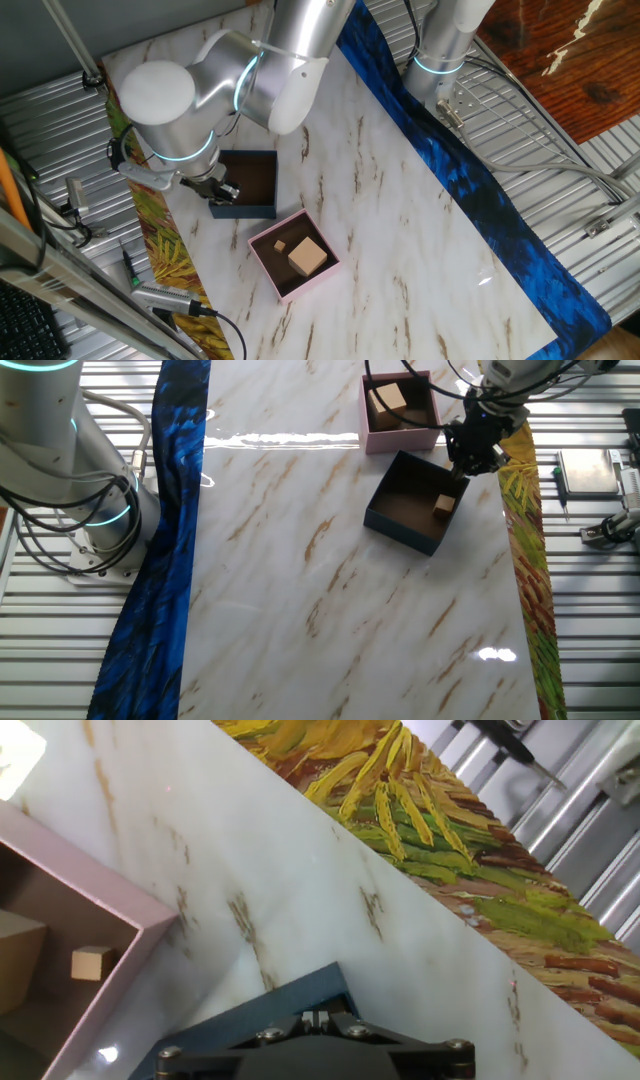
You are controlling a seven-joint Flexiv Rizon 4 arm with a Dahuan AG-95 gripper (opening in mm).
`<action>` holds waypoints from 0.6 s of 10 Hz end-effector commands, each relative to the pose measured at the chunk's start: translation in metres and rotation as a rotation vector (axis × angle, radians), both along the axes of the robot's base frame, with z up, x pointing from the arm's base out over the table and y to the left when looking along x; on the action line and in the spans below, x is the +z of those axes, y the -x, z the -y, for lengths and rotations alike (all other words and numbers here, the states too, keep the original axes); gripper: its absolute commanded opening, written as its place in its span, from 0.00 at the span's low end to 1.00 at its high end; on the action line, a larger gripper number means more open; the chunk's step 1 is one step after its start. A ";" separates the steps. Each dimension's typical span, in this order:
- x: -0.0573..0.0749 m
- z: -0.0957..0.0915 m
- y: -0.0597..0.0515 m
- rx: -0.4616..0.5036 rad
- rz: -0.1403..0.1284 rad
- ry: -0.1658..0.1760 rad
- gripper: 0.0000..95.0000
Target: Move an object from one box to another
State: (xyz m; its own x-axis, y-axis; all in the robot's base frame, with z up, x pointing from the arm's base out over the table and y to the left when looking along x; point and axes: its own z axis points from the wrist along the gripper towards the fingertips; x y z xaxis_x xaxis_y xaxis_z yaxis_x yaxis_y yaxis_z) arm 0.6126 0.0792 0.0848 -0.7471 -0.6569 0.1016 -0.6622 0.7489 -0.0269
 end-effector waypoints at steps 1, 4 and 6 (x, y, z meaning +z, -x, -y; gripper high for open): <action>0.000 0.001 0.000 0.022 0.003 0.005 0.00; 0.000 0.001 0.000 0.030 0.002 0.005 0.00; 0.000 0.001 0.000 0.030 0.002 0.005 0.00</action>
